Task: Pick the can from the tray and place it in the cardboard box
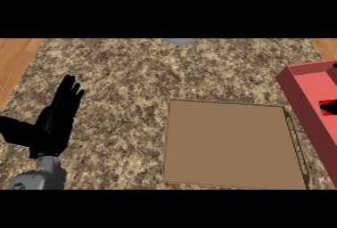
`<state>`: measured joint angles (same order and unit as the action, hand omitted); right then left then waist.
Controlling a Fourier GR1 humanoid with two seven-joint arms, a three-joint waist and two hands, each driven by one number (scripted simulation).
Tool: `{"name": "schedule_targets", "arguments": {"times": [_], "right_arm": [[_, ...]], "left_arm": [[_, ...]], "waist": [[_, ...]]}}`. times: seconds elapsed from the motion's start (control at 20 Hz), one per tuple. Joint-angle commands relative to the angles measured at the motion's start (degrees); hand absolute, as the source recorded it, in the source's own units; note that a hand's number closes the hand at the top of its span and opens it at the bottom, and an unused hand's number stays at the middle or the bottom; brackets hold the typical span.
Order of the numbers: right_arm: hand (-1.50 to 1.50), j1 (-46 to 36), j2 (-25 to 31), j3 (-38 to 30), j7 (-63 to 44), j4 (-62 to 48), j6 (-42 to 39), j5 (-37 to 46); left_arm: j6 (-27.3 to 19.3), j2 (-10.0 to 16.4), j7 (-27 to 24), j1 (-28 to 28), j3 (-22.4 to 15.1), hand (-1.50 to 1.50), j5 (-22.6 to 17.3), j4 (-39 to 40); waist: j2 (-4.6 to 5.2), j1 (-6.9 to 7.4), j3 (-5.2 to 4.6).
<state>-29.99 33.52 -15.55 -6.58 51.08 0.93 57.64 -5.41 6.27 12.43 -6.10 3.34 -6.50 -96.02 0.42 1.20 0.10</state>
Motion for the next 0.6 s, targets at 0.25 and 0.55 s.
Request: {"name": "schedule_targets", "arguments": {"times": [0.25,0.55], "right_arm": [[-1.5,-3.4,-3.2,-11.2,16.4,1.3,16.0,-14.1],[-1.5,-4.6,-4.9,-20.5,16.8,2.6,7.2,-29.5]], "left_arm": [[1.1,1.6,0.3,0.7,2.1,0.0,-1.4,0.0],[-0.2,0.1,-0.3,0.7,1.0,0.0,0.0,0.5]], "waist": [[-0.37,-0.66,0.05],[-0.8,-2.23,-0.03]]}}
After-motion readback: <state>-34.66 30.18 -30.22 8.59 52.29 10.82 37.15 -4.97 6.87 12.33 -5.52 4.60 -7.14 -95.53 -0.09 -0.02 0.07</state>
